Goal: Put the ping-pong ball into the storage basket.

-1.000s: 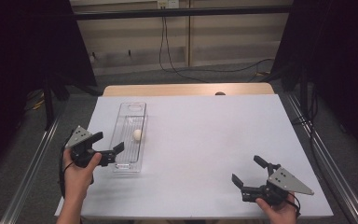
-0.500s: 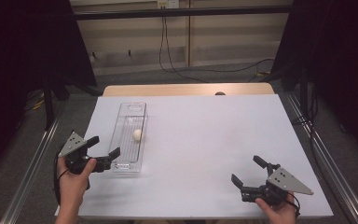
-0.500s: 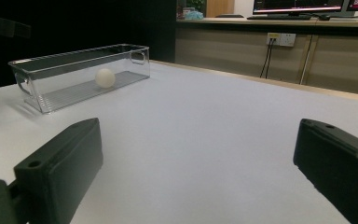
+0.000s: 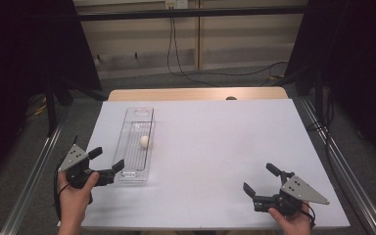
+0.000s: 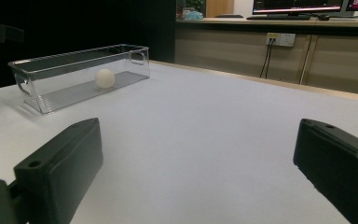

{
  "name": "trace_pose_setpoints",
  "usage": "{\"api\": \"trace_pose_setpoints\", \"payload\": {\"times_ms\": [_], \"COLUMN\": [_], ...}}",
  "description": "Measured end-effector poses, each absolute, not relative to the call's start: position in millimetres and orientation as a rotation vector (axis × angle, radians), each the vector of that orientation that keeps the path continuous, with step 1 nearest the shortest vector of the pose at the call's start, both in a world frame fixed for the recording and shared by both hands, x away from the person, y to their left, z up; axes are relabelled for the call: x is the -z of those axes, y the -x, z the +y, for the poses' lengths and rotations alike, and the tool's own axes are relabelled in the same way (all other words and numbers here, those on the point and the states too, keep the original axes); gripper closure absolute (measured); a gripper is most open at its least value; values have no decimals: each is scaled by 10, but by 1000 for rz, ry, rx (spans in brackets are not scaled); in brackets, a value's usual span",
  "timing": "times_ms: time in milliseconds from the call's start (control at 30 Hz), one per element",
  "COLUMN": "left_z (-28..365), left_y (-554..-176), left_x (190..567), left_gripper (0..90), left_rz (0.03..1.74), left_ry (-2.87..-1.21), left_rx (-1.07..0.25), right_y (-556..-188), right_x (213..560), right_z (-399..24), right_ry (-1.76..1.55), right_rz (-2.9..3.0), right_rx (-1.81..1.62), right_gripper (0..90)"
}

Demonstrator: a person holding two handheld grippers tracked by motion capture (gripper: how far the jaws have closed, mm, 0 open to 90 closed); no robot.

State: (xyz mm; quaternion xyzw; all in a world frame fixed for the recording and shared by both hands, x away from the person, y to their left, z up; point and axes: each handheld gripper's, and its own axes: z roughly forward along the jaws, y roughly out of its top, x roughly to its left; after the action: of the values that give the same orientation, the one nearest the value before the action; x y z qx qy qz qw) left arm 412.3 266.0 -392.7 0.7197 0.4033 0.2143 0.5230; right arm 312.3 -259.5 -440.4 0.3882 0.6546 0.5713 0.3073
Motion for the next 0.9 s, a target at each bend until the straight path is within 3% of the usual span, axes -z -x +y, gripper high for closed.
{"api": "trace_pose_setpoints", "payload": {"times_ms": [900], "left_z": [2757], "left_y": [-3947], "left_x": [4060], "left_gripper": [28], "left_rz": [918], "left_ry": [-1708], "left_rx": [-519], "right_y": [-3126], "right_x": [4406], "right_z": [-2605], "right_ry": [-1029], "right_rz": [1731], "right_rx": [-1513], "right_gripper": [10]}}
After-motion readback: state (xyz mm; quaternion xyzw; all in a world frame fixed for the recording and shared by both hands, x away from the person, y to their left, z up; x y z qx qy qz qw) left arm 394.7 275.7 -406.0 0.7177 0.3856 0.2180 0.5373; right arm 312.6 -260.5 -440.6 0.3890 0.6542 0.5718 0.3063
